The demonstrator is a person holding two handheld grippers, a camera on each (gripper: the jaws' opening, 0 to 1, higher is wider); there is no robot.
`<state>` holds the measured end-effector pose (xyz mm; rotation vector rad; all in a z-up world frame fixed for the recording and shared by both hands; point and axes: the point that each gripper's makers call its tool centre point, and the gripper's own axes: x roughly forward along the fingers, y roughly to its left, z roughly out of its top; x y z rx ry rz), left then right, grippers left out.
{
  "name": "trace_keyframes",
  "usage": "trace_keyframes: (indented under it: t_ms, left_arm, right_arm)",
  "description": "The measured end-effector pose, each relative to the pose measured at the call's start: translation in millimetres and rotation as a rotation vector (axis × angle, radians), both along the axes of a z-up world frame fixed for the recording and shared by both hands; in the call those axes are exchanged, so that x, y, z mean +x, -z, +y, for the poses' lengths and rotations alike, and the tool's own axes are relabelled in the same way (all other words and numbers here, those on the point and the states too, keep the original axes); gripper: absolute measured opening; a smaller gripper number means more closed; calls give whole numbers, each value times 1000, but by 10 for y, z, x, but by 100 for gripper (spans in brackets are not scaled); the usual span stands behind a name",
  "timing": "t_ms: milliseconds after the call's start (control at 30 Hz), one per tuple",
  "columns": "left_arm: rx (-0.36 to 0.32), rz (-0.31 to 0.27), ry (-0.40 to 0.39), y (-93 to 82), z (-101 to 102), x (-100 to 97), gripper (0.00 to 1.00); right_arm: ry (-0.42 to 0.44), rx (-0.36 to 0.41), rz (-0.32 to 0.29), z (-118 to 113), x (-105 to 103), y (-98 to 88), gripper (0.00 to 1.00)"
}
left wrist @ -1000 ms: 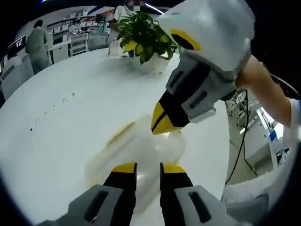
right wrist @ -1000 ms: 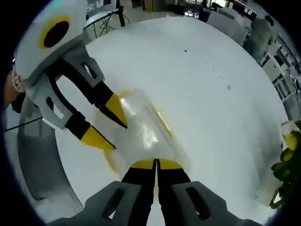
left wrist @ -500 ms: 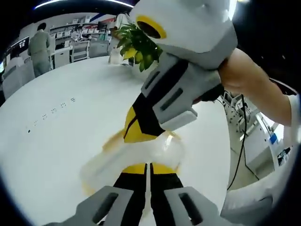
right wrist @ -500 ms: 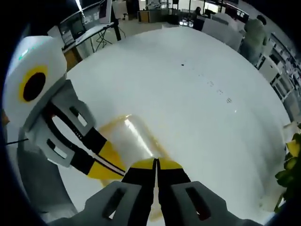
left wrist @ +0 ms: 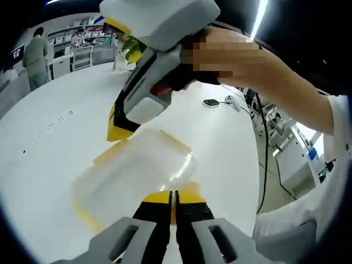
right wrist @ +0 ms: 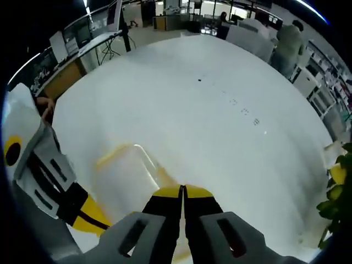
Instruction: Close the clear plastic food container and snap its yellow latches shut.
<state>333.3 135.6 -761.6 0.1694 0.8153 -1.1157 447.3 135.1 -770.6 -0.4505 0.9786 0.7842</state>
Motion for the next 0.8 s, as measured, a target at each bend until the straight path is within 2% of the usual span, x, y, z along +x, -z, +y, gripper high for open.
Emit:
trace_keyframes:
  t_ms: [167, 333, 533, 633, 800]
  left_arm:
    - [-33, 24, 0, -36, -18, -105, 0]
    - [-31, 39, 7, 24, 2, -198, 0]
    - [18, 38, 8, 219, 56, -231, 0]
    - [71, 9, 15, 328, 112, -198, 0]
    - [45, 6, 5, 361, 92, -187, 0]
  right_arm:
    - [5, -6, 11, -18, 24, 47, 0]
    - [9, -3, 22, -25, -4, 66, 0]
    - [7, -3, 20, -34, 12, 54, 0]
    - [11, -2, 17, -38, 3, 49, 0]
    - [12, 0, 9, -42, -9, 40, 0]
